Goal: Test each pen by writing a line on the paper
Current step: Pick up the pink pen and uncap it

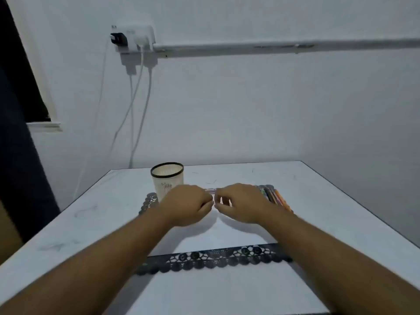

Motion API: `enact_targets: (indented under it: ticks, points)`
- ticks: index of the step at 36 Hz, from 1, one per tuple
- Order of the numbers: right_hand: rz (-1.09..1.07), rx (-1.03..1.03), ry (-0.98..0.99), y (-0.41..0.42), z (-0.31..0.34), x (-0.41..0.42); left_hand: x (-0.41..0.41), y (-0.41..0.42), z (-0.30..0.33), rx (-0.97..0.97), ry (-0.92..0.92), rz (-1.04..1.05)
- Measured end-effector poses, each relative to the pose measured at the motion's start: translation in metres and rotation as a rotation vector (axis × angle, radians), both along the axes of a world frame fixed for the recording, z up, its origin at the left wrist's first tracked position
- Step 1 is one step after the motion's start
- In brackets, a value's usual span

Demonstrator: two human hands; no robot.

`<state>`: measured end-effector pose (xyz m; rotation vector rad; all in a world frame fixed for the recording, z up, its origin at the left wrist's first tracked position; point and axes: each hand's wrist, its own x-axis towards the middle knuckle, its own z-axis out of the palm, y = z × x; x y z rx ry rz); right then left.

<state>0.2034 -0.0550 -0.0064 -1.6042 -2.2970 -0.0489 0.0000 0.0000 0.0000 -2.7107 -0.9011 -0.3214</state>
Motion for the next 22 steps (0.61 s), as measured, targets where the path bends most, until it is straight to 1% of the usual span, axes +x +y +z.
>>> enact_targets:
  ticks: [2,4,7,10,12,18,22]
  points:
    - [-0.001,-0.017,-0.026,-0.002,-0.008,-0.003,0.001,0.002,-0.012,0.044,0.030,0.004]
    - [-0.013,-0.064,-0.022,-0.003,-0.025,-0.003,0.000,0.003,-0.027,0.020,0.036,0.036]
    - [0.000,-0.118,-0.057,-0.003,-0.035,-0.003,-0.004,0.010,-0.043,-0.022,-0.040,0.047]
    - [0.013,-0.118,-0.073,0.000,-0.039,-0.004,-0.008,0.015,-0.057,-0.108,-0.126,0.050]
    - [0.014,-0.117,-0.045,0.000,-0.042,-0.004,-0.009,0.016,-0.060,-0.118,-0.159,0.057]
    - [0.007,-0.123,-0.028,0.000,-0.046,0.000,-0.007,0.016,-0.066,-0.182,-0.188,0.051]
    - [-0.011,-0.104,-0.015,-0.002,-0.049,-0.002,-0.009,0.017,-0.069,-0.187,-0.205,0.050]
